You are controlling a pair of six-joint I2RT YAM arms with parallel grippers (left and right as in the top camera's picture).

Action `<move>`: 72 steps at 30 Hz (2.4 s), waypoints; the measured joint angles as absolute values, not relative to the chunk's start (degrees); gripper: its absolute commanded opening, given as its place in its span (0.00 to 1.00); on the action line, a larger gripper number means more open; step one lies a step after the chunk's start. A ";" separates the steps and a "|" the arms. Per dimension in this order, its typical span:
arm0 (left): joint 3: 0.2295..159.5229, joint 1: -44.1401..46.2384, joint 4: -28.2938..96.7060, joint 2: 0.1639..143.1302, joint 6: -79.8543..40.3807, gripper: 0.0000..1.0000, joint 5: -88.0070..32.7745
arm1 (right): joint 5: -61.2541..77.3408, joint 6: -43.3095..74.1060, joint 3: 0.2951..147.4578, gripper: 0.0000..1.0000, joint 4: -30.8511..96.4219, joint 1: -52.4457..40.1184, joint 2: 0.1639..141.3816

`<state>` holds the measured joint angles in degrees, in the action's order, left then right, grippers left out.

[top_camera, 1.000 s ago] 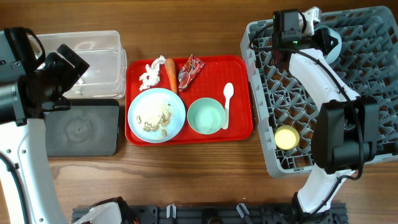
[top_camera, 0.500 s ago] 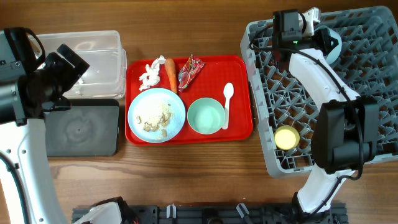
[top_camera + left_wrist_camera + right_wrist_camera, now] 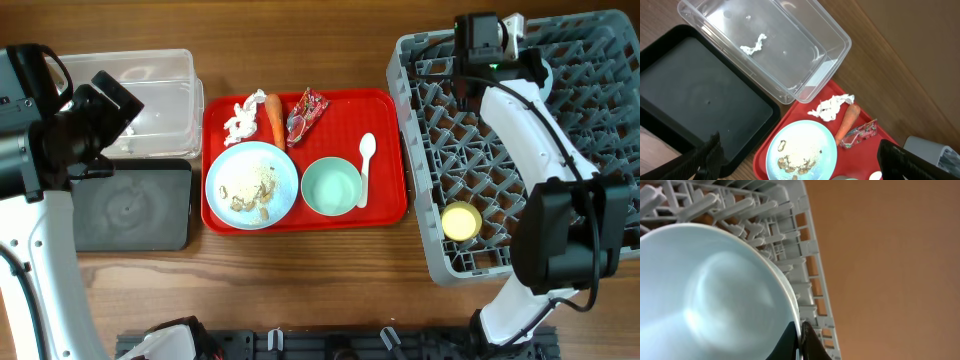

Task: Sort waste into correct bins and load items into the dishwasher rack
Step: 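Lower the light blue bowl into the rack slots and open the right gripper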

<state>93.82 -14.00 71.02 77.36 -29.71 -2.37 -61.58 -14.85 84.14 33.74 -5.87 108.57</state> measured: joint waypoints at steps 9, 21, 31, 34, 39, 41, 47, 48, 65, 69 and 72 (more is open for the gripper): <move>93.82 -14.00 71.02 77.36 -29.71 1.00 -2.37 | -60.95 -13.37 84.14 0.04 34.17 -4.89 108.36; 93.82 -14.00 71.02 77.36 -29.71 1.00 -2.37 | -58.92 -14.06 84.05 0.04 32.58 -3.29 108.36; 93.82 -14.00 71.02 77.36 -29.71 1.00 -2.37 | -64.05 -16.58 83.74 0.05 27.99 -1.41 108.29; 93.82 -14.00 71.05 77.36 -29.71 1.00 -2.37 | -65.04 -16.80 83.74 0.04 27.81 -1.06 108.25; 93.82 -14.00 71.02 77.36 -29.74 1.00 -2.37 | -64.16 -16.78 83.57 0.04 29.98 -1.96 108.25; 93.82 -14.00 71.02 77.36 -29.71 1.00 -2.37 | -64.05 -16.78 82.76 0.04 29.78 -2.85 108.16; 93.82 -14.00 71.02 77.36 -29.74 1.00 -2.37 | -66.28 -16.67 77.87 0.08 26.72 -5.30 106.17; 93.82 -14.00 71.02 77.36 -29.71 1.00 -2.37 | -66.89 -16.58 77.14 0.11 26.70 -5.56 105.93; 93.82 -14.00 71.05 77.36 -29.74 1.00 -2.37 | -63.16 -16.82 75.05 0.73 25.45 -16.60 105.36; 93.82 -14.00 71.02 77.36 -29.71 1.00 -2.37 | -56.60 -16.49 74.76 0.74 29.56 -19.35 100.88; 93.82 -14.00 71.00 77.36 -29.74 1.00 -2.37 | -47.31 -14.00 74.61 0.73 34.15 -23.35 94.59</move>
